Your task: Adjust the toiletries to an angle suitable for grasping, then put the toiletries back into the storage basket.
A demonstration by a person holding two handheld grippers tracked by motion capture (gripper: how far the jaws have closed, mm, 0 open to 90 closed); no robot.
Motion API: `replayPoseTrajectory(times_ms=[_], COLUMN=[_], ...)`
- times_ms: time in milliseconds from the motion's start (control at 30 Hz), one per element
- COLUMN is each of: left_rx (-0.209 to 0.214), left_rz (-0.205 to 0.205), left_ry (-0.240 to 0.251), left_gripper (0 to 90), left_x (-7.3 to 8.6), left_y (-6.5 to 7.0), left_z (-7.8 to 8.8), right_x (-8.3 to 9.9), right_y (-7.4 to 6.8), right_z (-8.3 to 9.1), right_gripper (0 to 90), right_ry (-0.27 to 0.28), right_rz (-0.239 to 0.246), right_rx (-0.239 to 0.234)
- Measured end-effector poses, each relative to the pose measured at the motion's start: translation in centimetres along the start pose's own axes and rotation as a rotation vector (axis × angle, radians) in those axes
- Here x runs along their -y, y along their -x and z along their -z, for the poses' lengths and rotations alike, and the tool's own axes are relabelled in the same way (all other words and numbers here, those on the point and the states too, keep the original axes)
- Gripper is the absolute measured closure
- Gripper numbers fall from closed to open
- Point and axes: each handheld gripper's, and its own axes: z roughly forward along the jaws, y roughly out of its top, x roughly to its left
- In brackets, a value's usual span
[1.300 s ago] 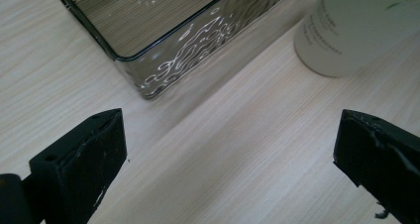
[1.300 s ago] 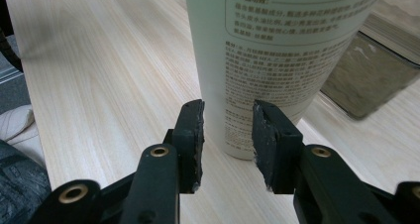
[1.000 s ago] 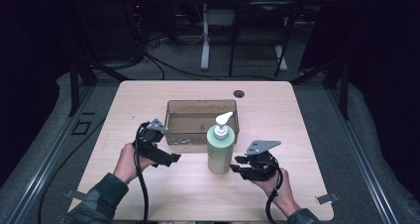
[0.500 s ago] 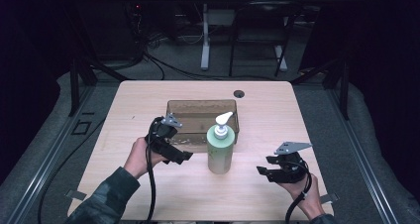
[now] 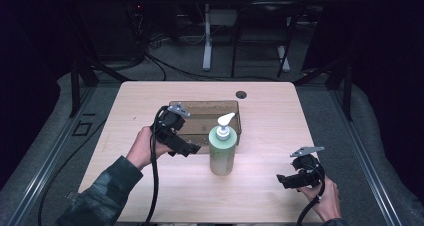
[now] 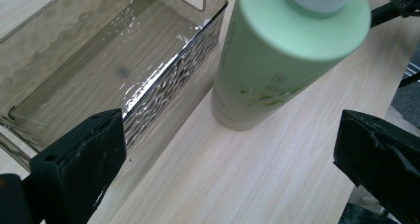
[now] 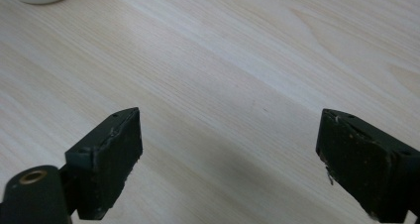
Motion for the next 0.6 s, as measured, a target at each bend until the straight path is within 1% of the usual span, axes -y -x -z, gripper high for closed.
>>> replayPoseTrajectory(times_ms=[33,67,133,167,233,267,333,367,400,467,533,567,600], left_rx=[0.000,-0.009,-0.006,-0.003,-0.005,-0.001,-0.001,0.003,0.003,0.005,0.005,0.017,0.017], left_rz=[-0.009,-0.019,-0.016,-0.024,-0.032,-0.031,-0.041,-0.038,-0.044,-0.063,-0.071,-0.070,-0.070], left_ry=[-0.002,0.001,0.006,-0.001,-0.007,-0.009,-0.015,-0.015,-0.016,-0.027,-0.031,-0.033,-0.033], left_gripper=[0.1,0.1,0.1,0.1,0.1,0.1,0.1,0.1,0.1,0.1,0.0,0.0,0.0], left_x=[-0.2,-0.7,-0.9,-1.1,-1.6,-1.9,-2.4,-2.6,-2.9,-3.5,-4.0,-4.5,-4.5], left_y=[0.1,0.4,0.5,0.6,0.8,0.9,1.2,1.4,1.6,1.8,2.1,2.2,2.2], left_z=[0.1,0.1,0.0,0.1,0.0,0.0,0.0,0.0,0.1,0.2,0.3,0.4,0.4], right_x=[0.1,0.2,0.3,0.3,0.4,0.4,0.5,0.4,0.4,0.4,0.2,0.1,0.1], right_y=[0.1,0.3,0.4,0.5,0.8,0.9,1.0,1.0,1.0,0.9,0.8,0.9,0.9], right_z=[-0.1,-0.2,-0.3,-0.3,-0.4,-0.4,-0.3,-0.2,-0.2,-0.2,-0.3,-0.3,-0.2], right_gripper=[8.5,7.4,6.9,6.9,6.7,6.7,6.7,6.6,6.2,4.3,3.2,3.2,3.2], right_ry=[-0.014,-0.027,-0.035,-0.042,-0.046,-0.046,-0.041,-0.041,-0.042,-0.046,-0.051,-0.047,-0.048], right_rz=[-0.005,-0.010,-0.017,-0.022,-0.026,-0.026,-0.033,-0.032,-0.030,-0.014,-0.012,-0.006,-0.008], right_rx=[0.006,0.005,0.001,0.005,0.000,0.005,0.004,0.006,0.006,0.022,0.022,0.028,0.028])
